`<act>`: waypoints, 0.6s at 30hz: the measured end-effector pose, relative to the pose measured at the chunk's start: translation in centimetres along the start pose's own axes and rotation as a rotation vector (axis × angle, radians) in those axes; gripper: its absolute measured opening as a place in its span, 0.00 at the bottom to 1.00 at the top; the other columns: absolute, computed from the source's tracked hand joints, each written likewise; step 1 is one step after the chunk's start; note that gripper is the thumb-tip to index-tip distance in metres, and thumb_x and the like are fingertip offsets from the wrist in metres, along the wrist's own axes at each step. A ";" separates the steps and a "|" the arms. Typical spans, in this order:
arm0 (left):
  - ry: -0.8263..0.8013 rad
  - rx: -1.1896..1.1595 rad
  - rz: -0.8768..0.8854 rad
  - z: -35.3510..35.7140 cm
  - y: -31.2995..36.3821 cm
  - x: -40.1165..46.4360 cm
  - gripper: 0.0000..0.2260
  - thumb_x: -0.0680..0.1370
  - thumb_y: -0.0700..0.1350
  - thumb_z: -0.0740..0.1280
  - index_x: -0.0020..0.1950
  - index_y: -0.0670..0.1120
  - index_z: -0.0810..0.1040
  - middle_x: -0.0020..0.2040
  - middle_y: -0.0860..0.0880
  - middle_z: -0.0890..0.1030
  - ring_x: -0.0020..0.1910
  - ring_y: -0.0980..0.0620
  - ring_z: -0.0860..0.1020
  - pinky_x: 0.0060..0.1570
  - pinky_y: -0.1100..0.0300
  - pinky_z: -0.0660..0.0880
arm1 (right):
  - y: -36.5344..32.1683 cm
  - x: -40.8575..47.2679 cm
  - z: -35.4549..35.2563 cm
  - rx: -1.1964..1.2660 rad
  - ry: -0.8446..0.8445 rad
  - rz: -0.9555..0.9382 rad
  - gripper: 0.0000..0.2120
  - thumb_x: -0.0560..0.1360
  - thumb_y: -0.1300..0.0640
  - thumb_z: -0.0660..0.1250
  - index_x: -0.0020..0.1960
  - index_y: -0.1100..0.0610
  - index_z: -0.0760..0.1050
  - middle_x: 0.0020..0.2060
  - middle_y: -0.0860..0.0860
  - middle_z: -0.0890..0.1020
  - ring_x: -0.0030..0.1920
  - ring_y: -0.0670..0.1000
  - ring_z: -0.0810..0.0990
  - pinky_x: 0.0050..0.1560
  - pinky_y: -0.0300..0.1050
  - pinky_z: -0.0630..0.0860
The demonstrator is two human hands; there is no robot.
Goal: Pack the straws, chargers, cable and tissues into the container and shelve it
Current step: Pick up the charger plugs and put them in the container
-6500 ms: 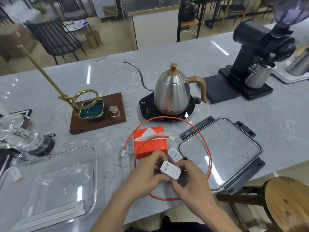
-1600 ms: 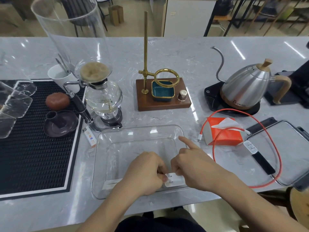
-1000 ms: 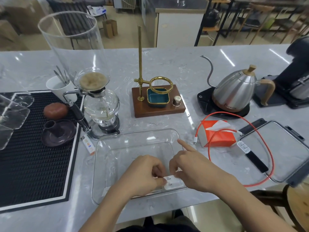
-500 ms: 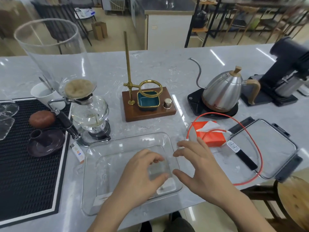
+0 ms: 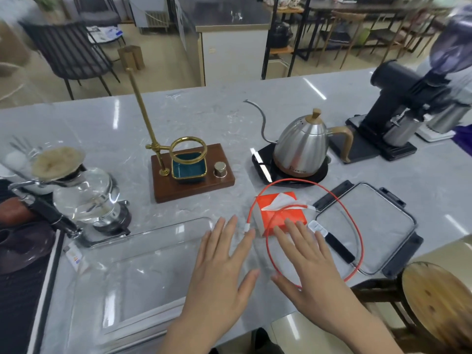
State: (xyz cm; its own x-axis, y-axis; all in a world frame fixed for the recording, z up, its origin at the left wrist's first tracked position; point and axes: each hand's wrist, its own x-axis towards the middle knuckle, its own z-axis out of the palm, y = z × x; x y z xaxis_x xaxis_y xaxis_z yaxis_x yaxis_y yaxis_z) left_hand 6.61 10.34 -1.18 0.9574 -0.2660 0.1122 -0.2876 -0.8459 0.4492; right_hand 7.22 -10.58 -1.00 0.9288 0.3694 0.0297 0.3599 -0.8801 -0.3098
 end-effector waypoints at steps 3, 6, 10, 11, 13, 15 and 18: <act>-0.006 0.009 0.005 0.8 1.9 0.9 0.30 0.80 0.61 0.53 0.79 0.61 0.45 0.80 0.56 0.38 0.77 0.55 0.33 0.75 0.53 0.38 | 1.8 -0.7 -0.5 0.029 0.024 0.027 0.35 0.78 0.37 0.53 0.80 0.46 0.45 0.79 0.45 0.47 0.79 0.47 0.39 0.76 0.53 0.41; -0.035 -0.023 0.018 1.5 3.9 1.9 0.31 0.80 0.61 0.53 0.77 0.64 0.36 0.76 0.60 0.29 0.73 0.60 0.27 0.75 0.58 0.34 | 3.9 -1.3 -0.6 0.061 0.013 0.052 0.35 0.77 0.37 0.52 0.80 0.45 0.43 0.80 0.45 0.45 0.79 0.47 0.39 0.76 0.53 0.40; 0.004 -0.118 0.017 3.5 5.5 3.1 0.31 0.77 0.62 0.54 0.79 0.61 0.46 0.79 0.60 0.41 0.77 0.61 0.40 0.76 0.62 0.43 | 6.4 -1.9 -0.8 0.113 0.011 0.084 0.36 0.76 0.39 0.53 0.79 0.44 0.43 0.79 0.44 0.46 0.79 0.45 0.41 0.77 0.49 0.39; 0.001 -0.127 0.009 4.0 5.9 3.3 0.31 0.77 0.62 0.54 0.78 0.62 0.47 0.79 0.60 0.44 0.78 0.62 0.43 0.75 0.63 0.44 | 6.9 -2.1 -0.8 0.116 0.007 0.092 0.36 0.76 0.38 0.52 0.79 0.44 0.42 0.79 0.43 0.45 0.79 0.44 0.41 0.77 0.50 0.39; 0.000 -0.149 -0.010 4.8 6.6 3.8 0.31 0.76 0.62 0.54 0.78 0.61 0.50 0.79 0.61 0.49 0.77 0.61 0.49 0.72 0.67 0.47 | 8.2 -2.3 -0.8 0.134 0.015 0.107 0.35 0.76 0.39 0.51 0.79 0.43 0.42 0.79 0.42 0.47 0.78 0.44 0.41 0.78 0.52 0.41; -0.005 -0.186 -0.037 5.7 7.3 4.4 0.30 0.76 0.62 0.55 0.78 0.60 0.53 0.78 0.60 0.54 0.76 0.61 0.54 0.71 0.68 0.51 | 9.4 -2.5 -0.7 0.150 0.028 0.129 0.34 0.76 0.39 0.52 0.79 0.44 0.45 0.79 0.43 0.51 0.79 0.44 0.45 0.77 0.51 0.41; -0.023 -0.224 -0.072 7.0 8.2 5.3 0.30 0.76 0.60 0.58 0.77 0.58 0.57 0.75 0.60 0.59 0.74 0.61 0.59 0.73 0.64 0.59 | 11.2 -2.6 -0.3 0.152 0.029 0.156 0.34 0.76 0.40 0.52 0.79 0.46 0.49 0.78 0.46 0.55 0.79 0.45 0.50 0.77 0.48 0.40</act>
State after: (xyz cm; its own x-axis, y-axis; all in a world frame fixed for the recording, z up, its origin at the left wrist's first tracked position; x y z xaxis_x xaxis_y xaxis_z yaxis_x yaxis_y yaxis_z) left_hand 9.16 -1.25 -3.10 0.9738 -0.2210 0.0533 -0.2030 -0.7398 0.6414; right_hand 8.84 -21.46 -4.21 0.9751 0.2219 -0.0036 0.1964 -0.8701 -0.4520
